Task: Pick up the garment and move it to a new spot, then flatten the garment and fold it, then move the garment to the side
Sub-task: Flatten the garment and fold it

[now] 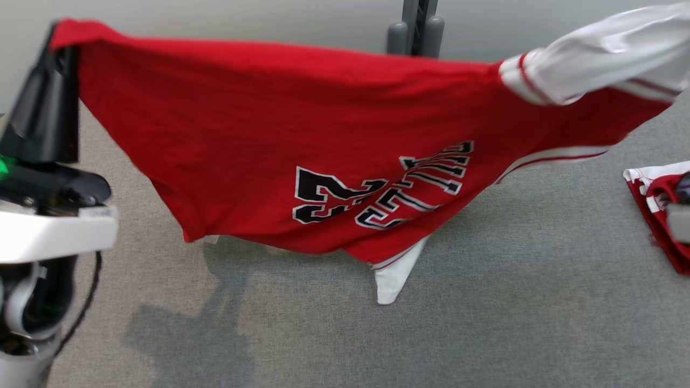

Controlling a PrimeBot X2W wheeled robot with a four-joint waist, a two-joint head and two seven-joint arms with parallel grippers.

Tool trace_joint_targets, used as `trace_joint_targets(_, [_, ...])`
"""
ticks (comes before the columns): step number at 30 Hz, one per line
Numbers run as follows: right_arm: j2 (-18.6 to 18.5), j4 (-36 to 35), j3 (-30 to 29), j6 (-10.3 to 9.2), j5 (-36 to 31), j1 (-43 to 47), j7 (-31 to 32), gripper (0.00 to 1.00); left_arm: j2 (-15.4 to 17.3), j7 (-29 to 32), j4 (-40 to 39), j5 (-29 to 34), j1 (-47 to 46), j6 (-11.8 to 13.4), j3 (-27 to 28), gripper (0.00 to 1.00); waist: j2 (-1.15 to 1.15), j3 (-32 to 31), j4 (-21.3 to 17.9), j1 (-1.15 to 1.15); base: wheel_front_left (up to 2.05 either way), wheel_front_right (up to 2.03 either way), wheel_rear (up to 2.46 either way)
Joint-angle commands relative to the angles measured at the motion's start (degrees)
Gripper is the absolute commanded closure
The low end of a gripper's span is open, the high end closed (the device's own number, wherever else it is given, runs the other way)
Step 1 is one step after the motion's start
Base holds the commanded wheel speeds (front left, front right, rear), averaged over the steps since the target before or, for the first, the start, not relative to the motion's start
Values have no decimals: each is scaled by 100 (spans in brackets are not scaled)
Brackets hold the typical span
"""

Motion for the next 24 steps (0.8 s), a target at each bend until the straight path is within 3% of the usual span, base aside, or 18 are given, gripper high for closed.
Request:
trace_joint_targets(1, [-74, -42, -58, -2, 20, -133, 25, 100, 59, 40, -33, 2, -139, 43, 59, 100, 0, -18, -3, 0, 0, 0, 0])
trace_joint_targets(8, [-267, -76, -251, -2, 253, -891, 193, 100, 212, 195, -293, 27, -782, 121, 235, 100, 0, -52, -35, 0, 0, 0, 0])
trace_joint_targets(13, [-213, 315, -126, -2, 490, -1256, 278, 100, 262, 295, -34, 188, -1258, 32, 58, 100, 0, 135, -63, 0, 0, 0, 0])
trace_joint_targets(18, [-347, 1229, 256, -2, 566, -2069, 175, 100, 200, 347, 919, 522, -2273, -137, -316, 100, 0, 522, -86, 0, 0, 0, 0])
trace_joint_targets(24, [-368, 2607, 828, -2, 753, -3563, -251, 100, -64, 215, 2698, 925, -3891, -522, -790, 100, 0, 1039, -144, 0, 0, 0, 0])
